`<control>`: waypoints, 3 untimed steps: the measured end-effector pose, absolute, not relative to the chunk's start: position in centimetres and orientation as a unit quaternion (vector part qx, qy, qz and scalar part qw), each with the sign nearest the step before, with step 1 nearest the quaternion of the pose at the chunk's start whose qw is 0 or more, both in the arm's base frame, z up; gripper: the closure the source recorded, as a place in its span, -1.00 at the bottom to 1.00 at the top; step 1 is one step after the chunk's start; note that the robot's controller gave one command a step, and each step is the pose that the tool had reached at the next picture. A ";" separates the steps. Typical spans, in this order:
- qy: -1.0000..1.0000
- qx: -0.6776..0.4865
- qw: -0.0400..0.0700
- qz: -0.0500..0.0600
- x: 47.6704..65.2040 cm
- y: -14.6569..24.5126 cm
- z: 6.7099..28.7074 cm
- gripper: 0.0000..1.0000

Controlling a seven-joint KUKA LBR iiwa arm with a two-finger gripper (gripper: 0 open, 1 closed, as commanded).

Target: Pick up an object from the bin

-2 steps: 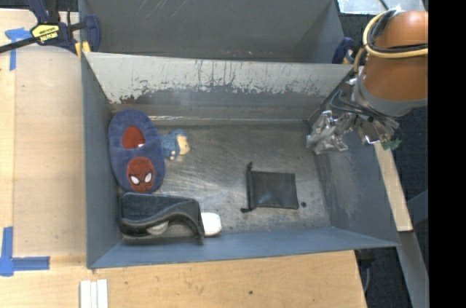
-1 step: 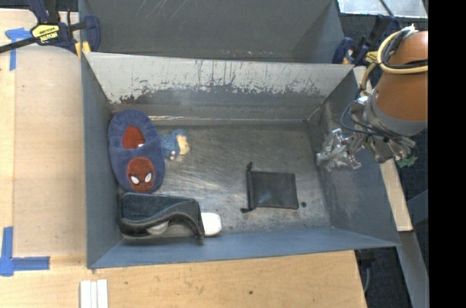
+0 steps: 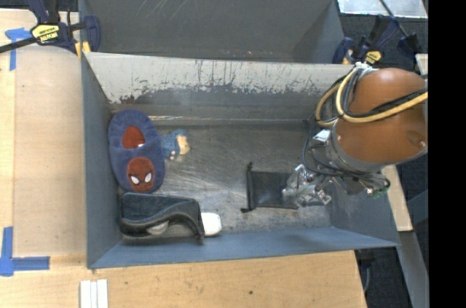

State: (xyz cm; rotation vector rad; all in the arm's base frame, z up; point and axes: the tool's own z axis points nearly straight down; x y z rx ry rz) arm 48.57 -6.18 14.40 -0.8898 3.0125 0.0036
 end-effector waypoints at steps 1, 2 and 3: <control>0.959 -0.282 0.001 0.000 48.6 -6.3 14.4 -1.00; 0.924 -0.382 0.003 -0.002 48.6 -2.0 7.4 -1.00; 0.924 -0.383 0.014 -0.002 49.1 -1.6 7.7 1.00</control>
Offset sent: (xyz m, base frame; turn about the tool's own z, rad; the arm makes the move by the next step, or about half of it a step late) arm 0.0000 0.0000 0.0000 0.0000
